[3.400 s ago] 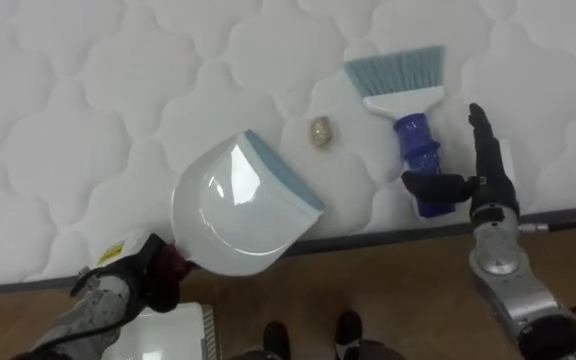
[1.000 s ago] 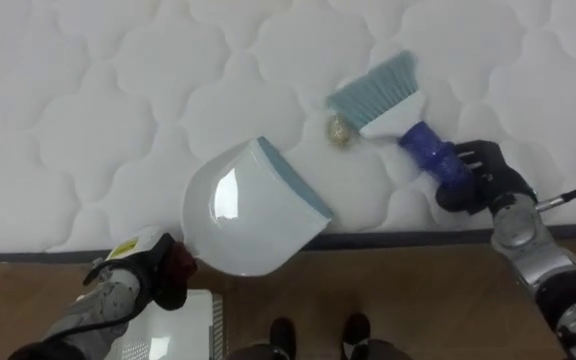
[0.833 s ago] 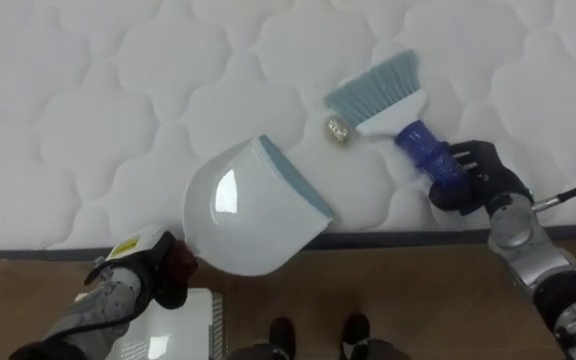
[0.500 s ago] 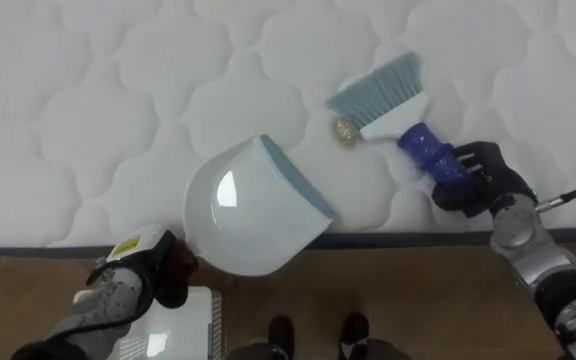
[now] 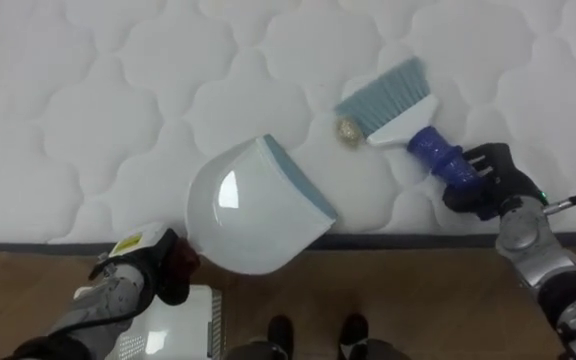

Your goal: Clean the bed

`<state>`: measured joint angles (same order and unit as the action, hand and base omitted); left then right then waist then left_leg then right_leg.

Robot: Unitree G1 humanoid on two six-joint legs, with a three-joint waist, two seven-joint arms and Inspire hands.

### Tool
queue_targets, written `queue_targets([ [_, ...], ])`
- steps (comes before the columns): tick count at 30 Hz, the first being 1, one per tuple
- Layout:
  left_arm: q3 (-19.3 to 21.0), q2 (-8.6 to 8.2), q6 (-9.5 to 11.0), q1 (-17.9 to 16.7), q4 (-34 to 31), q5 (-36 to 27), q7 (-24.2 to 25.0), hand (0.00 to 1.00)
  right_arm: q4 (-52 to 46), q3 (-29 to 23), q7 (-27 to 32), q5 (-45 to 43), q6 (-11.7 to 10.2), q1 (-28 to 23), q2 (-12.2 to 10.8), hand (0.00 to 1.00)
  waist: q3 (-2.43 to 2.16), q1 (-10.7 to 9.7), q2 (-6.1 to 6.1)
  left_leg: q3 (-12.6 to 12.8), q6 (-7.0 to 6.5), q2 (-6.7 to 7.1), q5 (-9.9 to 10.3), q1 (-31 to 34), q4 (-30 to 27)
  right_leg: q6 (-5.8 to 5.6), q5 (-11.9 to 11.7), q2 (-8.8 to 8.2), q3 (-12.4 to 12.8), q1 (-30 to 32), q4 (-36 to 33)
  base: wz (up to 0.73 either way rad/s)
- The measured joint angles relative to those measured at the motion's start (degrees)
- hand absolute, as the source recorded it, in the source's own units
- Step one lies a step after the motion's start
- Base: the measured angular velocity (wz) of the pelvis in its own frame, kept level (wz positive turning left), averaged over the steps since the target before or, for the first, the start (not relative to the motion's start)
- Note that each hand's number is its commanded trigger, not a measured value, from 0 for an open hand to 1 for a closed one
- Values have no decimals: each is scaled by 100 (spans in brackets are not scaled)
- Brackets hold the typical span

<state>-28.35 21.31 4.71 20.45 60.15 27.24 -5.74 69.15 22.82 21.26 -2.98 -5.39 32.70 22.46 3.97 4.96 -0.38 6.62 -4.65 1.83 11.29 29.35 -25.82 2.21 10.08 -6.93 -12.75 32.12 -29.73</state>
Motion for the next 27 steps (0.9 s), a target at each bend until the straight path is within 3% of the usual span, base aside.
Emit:
queue_targets([
  [8,10,79,-272,44,-44,536,-190,100,132,-175,249,-764,167,101,177,100,-10,-15,-39,20,-2,-3,-10,-5,28,0,0,-3,3,-2,-21,0],
  [10,9,125,-324,61,-66,726,-259,100,210,-170,358,-1010,177,136,270,100,-10,0,-106,55,-4,-2,-15,-5,22,8,4,-8,51,32,-81,-6],
  [15,-12,416,-468,140,-230,1117,-383,100,451,-154,660,-1717,471,277,538,100,-11,-31,-337,74,9,-17,-26,5,-3,20,8,5,56,29,-72,-2],
  [21,11,503,-568,145,-282,1265,-513,100,578,-154,846,-3040,739,484,881,100,-13,-23,-399,112,-10,-28,-32,7,22,-4,-53,34,94,26,24,-4],
  [27,10,603,-720,171,-449,1570,-563,100,509,83,928,-4029,973,802,1005,100,-18,37,-471,116,5,-102,-42,3,10,37,-145,116,88,13,119,-3],
])
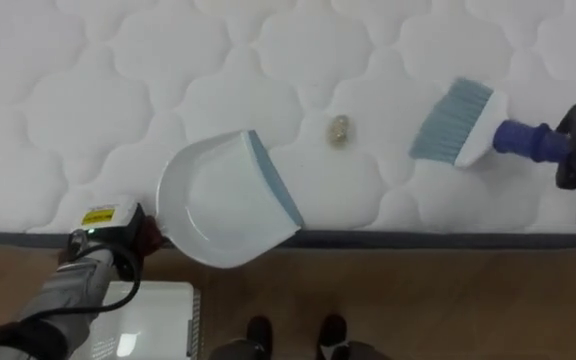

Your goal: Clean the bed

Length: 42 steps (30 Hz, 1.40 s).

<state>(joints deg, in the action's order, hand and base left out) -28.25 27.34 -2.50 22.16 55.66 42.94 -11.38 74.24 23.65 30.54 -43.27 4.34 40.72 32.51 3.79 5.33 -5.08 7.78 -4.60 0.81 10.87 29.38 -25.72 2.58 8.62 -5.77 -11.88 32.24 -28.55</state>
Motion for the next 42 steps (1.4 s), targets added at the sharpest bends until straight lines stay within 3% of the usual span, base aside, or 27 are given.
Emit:
queue_targets([
  [8,3,59,-99,12,-56,52,-47,100,-329,11,70,-1138,197,41,11,100,0,-26,-69,21,7,-10,-3,-2,25,14,-10,8,2,-2,12,-1],
  [17,2,217,-140,4,-64,47,-78,100,-1172,969,-138,-2246,545,138,102,100,3,33,-318,145,32,-61,-25,-116,105,37,-54,66,32,-83,116,-7],
  [23,2,221,-138,14,-61,46,-107,100,-1321,1216,-304,-2748,603,301,113,100,-2,129,-348,120,60,-156,-42,-130,162,67,-212,169,-94,-237,457,-2],
  [27,40,232,-137,-21,-55,54,-156,100,-1681,1332,-487,-3105,779,308,121,100,2,160,-380,138,81,-160,-64,-169,242,77,-228,181,-70,-242,487,-2],
  [42,46,236,0,-44,-65,27,-163,100,-2236,1397,-519,-3270,758,307,47,100,16,256,-403,78,110,-185,-67,-233,362,107,-247,205,-226,-354,617,1],
])
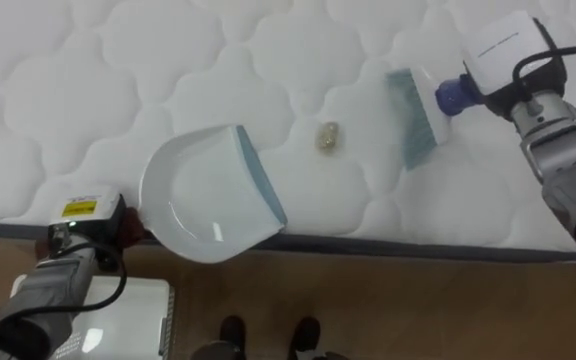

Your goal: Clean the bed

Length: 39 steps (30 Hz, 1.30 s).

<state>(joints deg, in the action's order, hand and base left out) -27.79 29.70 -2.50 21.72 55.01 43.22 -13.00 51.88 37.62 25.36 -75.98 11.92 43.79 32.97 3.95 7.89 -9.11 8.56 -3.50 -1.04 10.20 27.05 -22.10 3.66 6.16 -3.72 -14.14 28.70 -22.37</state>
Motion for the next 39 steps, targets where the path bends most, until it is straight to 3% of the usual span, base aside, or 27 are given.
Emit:
queue_targets([
  [8,-3,-3,0,-36,-120,23,8,100,-388,208,-73,-15,-133,-33,-381,100,9,37,7,-76,16,19,-10,-39,69,0,0,10,-34,-50,76,4],
  [16,58,-10,8,-151,-162,23,2,100,-1283,209,-672,-61,-232,-255,-399,100,2,30,32,-93,16,21,-9,-37,53,0,0,9,-85,-63,86,0],
  [23,64,-80,7,-195,-194,19,11,100,-2067,256,-1235,-34,-381,-375,-443,100,-7,29,132,-89,16,26,-10,-58,58,-1,1,16,-77,-67,63,0],
  [33,63,-89,11,-283,-182,16,-64,100,-2598,414,-2152,818,-511,-437,-485,100,-21,49,149,-55,19,23,-12,-71,22,-1,1,0,-24,-49,12,-1],
  [39,18,-91,22,-349,-130,16,-111,100,-2784,499,-2550,1661,-617,-437,-553,100,-79,57,222,-65,18,20,-12,-70,-47,0,0,-40,-182,-67,-30,0],
])
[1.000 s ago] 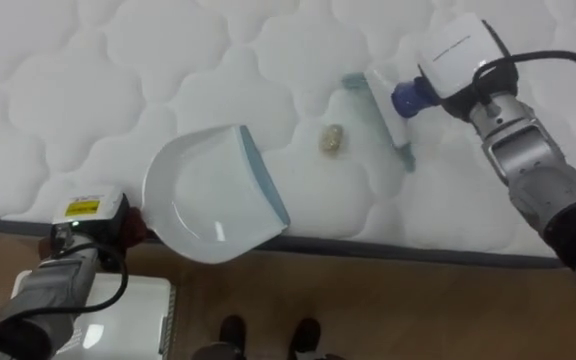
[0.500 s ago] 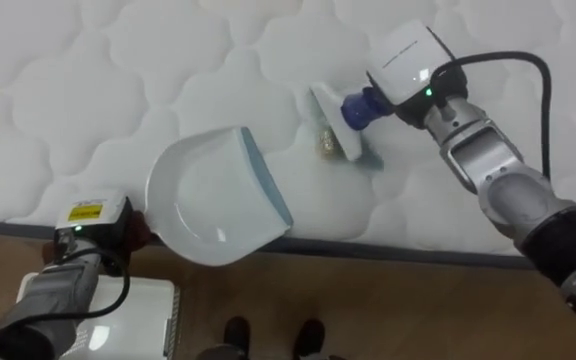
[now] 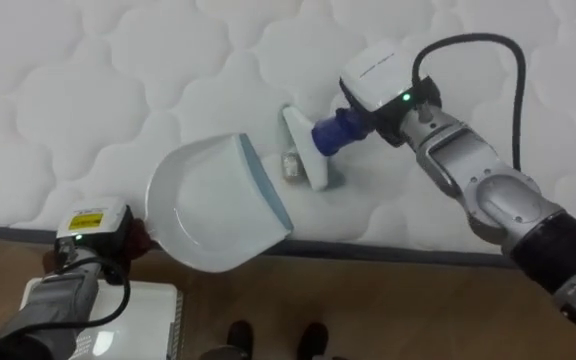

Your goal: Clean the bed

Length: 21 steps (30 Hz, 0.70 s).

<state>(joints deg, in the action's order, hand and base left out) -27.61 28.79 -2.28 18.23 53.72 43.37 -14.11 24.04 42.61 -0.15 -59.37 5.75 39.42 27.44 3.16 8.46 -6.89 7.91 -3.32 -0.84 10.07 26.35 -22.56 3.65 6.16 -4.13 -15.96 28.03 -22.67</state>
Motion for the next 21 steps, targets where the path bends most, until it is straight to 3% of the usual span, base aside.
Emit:
queue_targets([
  [6,-19,0,25,-9,91,0,-20,100,1,120,-249,781,-147,-3,-30,100,-9,0,17,0,0,-2,-1,-1,-1,18,-10,-4,3,-4,-9,0],
  [21,60,-50,144,-15,209,2,-38,100,-25,18,-481,1051,-378,-3,-172,100,3,-4,74,-5,-2,13,-1,7,-12,22,-11,-21,4,12,-24,0],
])
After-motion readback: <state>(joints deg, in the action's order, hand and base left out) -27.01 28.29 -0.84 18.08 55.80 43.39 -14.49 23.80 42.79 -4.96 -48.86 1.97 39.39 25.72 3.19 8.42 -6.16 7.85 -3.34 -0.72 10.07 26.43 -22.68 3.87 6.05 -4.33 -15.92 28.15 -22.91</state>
